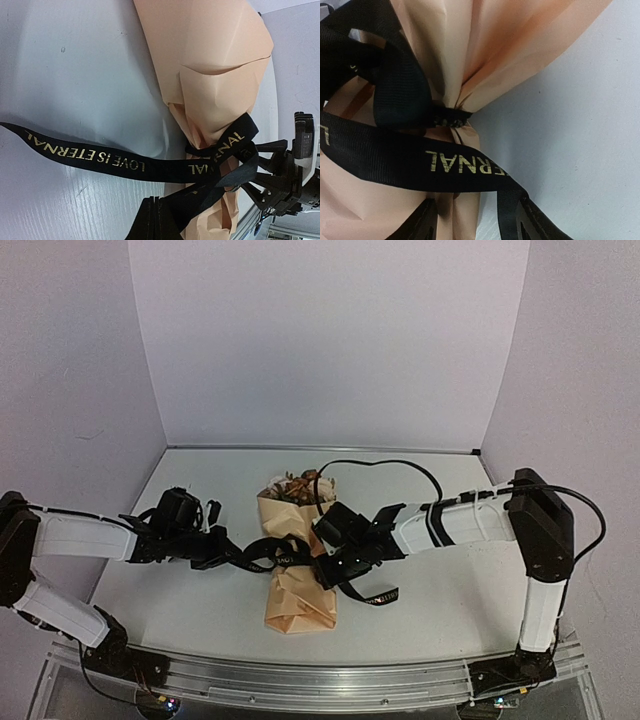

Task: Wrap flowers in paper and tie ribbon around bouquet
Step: Cross the half-tied ribbon over the folded bouquet.

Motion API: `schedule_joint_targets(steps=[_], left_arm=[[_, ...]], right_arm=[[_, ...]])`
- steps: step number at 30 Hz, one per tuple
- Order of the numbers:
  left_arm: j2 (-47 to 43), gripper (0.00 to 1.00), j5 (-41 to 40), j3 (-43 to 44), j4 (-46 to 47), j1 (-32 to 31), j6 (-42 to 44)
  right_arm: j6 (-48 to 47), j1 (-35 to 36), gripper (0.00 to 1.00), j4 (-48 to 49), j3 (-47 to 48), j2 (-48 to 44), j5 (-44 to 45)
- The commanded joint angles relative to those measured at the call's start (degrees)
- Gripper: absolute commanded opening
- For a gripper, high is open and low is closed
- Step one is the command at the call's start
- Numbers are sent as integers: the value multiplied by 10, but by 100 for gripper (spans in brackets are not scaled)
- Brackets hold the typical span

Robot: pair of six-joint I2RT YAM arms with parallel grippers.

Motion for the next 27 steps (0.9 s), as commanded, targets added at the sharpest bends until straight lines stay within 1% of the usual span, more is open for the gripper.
schedule_joint_targets(steps=[1, 7, 12, 19, 23, 27], left_arm=[[7, 0, -1, 18, -1, -2, -6], [6, 0, -4, 25, -11, -1, -3], [9, 0, -3, 34, -11, -2, 2], [15, 0, 1, 45, -30, -2, 10], [19, 0, 4, 51, -34, -2, 15], [18, 0, 4, 55, -38, -2, 17]], right_arm=[[-2, -2, 55, 19, -14, -47, 50], [-9, -3, 58, 24, -15, -81, 49], [-28, -4, 59, 24, -14, -74, 55], [-51, -13, 51, 16, -19, -48, 81], [-58, -17, 49, 15, -7, -29, 72], [-62, -17, 49, 13, -7, -15, 73]])
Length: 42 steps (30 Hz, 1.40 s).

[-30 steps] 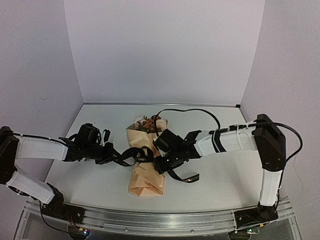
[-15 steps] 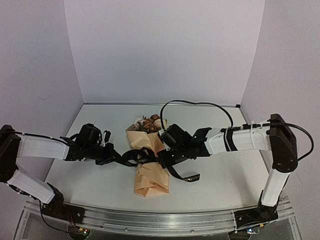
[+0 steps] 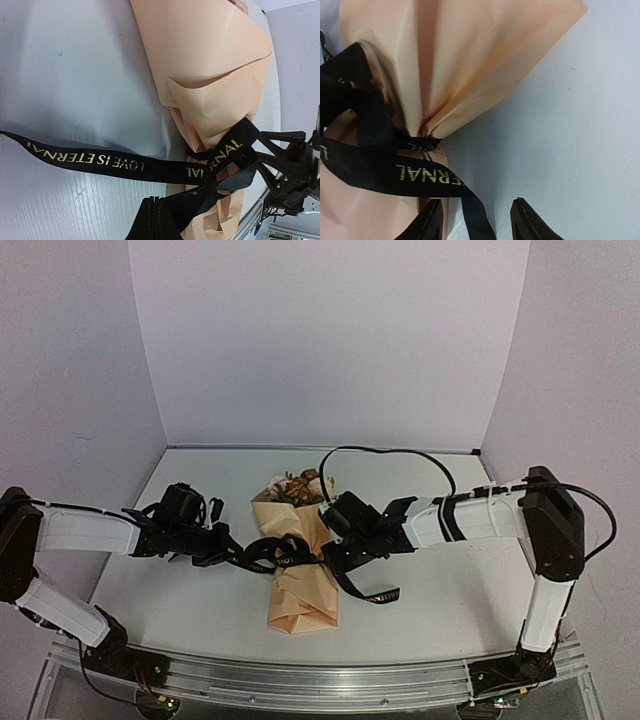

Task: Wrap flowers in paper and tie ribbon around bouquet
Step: Cross the half-tied ribbon over the folded bouquet.

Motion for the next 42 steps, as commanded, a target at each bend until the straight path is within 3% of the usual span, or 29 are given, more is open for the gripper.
schedule_joint_targets(steps=[1, 16, 28, 34, 39, 42], left_arm=[[1, 0, 4, 26, -8, -2, 11], [17, 0, 9, 43, -15, -1, 19], [24, 0, 16, 46, -11, -1, 22], [22, 0, 18, 44, -11, -1, 22], [3, 0, 1, 39, -25, -1, 15], [-20, 0, -4, 31, -37, -1, 6]], right_arm=[[-15, -1, 49, -3, 9, 23, 12], [-38, 14, 50, 1, 55, 46, 25], [-55, 36, 42, -11, 112, 80, 50], [-56, 41, 30, -17, 129, 91, 55], [-30, 41, 1, -20, 112, 71, 59], [5, 41, 0, -22, 87, 37, 62]])
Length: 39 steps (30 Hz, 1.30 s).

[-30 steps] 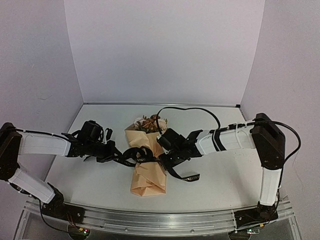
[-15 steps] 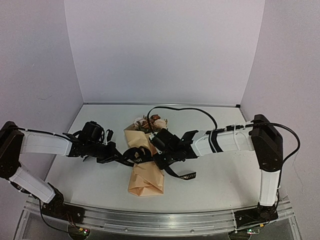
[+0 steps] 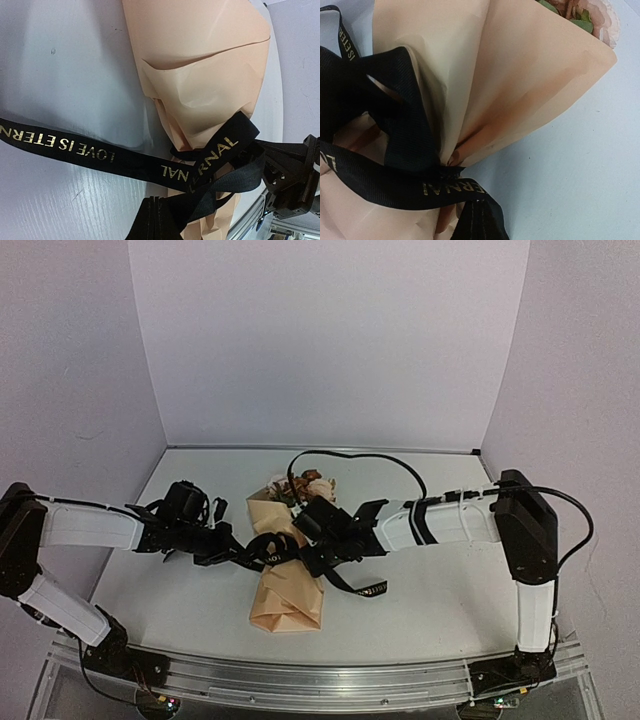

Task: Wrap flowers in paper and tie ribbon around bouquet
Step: Cross the half-tied ribbon over the folded bouquet.

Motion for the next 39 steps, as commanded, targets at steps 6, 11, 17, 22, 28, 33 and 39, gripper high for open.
schedule_joint_targets(steps=[6, 11, 17, 22, 28, 33, 39], left_arm=[[-86, 2, -27, -31, -17, -1, -25], [-108, 3, -26, -65, -3, -1, -28], [-106, 2, -29, -67, 2, -1, -20], [-97, 2, -33, -53, 1, -1, -19], [-86, 2, -28, -36, -2, -1, -15], [-84, 2, -27, -29, -9, -1, -13], [-80, 2, -26, -23, -12, -1, -11]], right_arm=[[114, 4, 0, -17, -60, -98, 19], [140, 8, 0, -23, -84, -109, 0], [84, 16, 29, 11, -53, -101, -51], [47, 16, 55, 16, 3, -66, -85], [30, 16, 53, 15, 39, -28, -117], [24, 15, 52, 13, 48, -5, -117], [26, 15, 51, 12, 57, 13, -83]])
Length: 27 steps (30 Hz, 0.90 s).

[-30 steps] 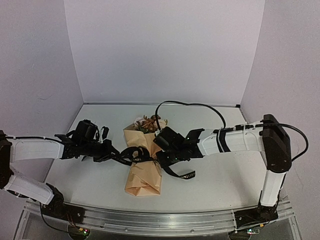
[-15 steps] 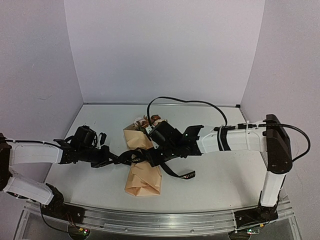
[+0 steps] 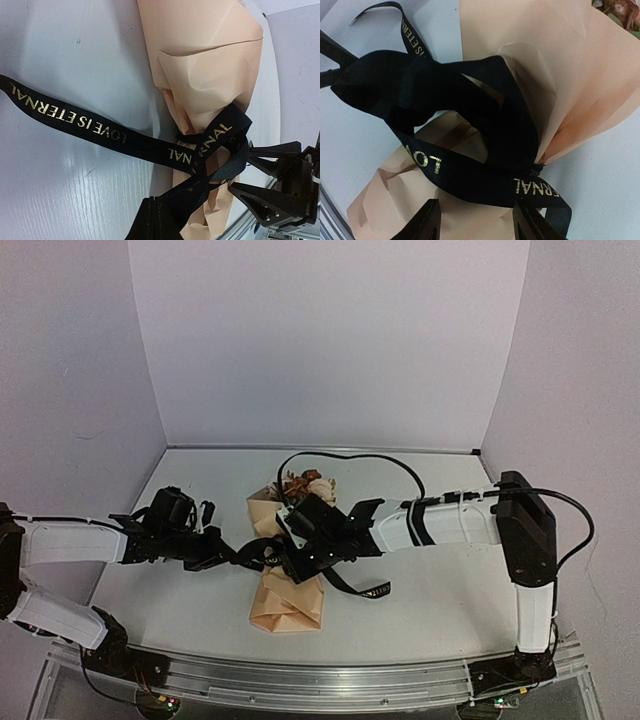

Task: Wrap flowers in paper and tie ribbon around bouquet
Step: Cross the half-tied ribbon over the folded bouquet.

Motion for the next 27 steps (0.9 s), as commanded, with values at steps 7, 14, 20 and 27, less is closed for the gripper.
schedule_joint_targets(steps=[7, 14, 20, 27], left_arm=[[9, 2, -2, 36, -7, -1, 17], [14, 2, 1, 41, -7, 0, 19], [7, 2, -4, 44, -15, 1, 15], [-1, 1, -11, 23, -16, 1, -7]], right_arm=[[-1, -1, 43, 3, 46, 19, 63], [7, -3, 23, 2, 57, 28, 64], [24, -2, 0, 2, 31, -5, 70], [75, -2, 0, -16, 31, -41, 50]])
